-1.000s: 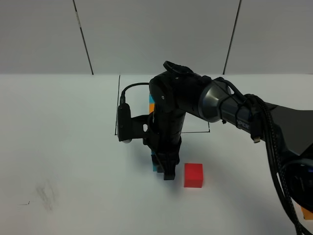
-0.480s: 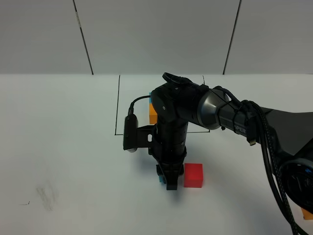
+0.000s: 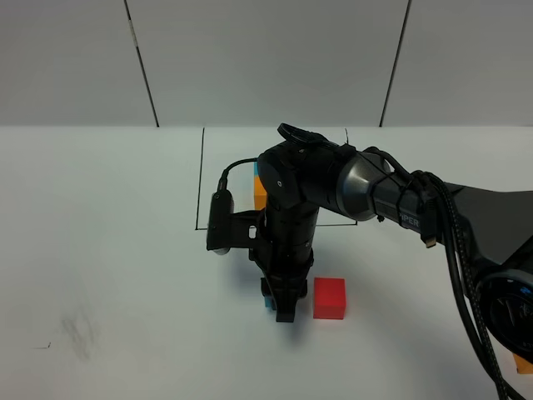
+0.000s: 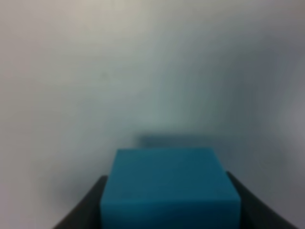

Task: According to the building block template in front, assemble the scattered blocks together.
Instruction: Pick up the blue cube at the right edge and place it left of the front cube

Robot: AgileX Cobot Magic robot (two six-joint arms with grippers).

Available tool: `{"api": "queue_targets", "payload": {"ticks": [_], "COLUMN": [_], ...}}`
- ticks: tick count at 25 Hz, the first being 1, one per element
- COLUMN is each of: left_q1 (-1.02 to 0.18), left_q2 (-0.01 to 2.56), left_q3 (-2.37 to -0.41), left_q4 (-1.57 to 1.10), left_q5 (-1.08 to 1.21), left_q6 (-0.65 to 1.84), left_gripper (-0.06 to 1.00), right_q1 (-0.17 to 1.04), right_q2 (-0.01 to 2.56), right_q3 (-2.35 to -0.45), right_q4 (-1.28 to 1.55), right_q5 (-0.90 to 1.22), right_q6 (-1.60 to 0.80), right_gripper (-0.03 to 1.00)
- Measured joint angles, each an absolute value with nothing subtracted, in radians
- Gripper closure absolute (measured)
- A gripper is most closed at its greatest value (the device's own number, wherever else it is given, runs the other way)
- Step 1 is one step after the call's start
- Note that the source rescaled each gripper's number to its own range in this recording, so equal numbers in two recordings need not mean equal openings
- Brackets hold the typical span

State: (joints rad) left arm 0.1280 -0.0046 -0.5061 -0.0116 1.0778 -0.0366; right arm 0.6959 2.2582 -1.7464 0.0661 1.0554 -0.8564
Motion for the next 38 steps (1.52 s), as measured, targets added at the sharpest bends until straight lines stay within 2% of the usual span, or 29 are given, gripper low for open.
{"api": "queue_targets", "payload": {"ticks": [30,38], "left_q1": [0.128,0.128], "left_q2": [-0.005,-0.005], "left_q3": [-0.506,-0.506], "left_q4": [-0.012,-0.012], "left_q5": [1.078,1.078], "left_q6": [-0.036,-0.036], "left_gripper": [0.44,0.44], "right_q1": [0.680,0.668], "right_q2": [2.312,2.274], "right_q3": [-1.745,-1.654], "right_q4": [0.061,0.043], "right_q5": [1.075,1.016], "right_q6": [-0.814,-0.808], "right_gripper": [0.75,0.75]}}
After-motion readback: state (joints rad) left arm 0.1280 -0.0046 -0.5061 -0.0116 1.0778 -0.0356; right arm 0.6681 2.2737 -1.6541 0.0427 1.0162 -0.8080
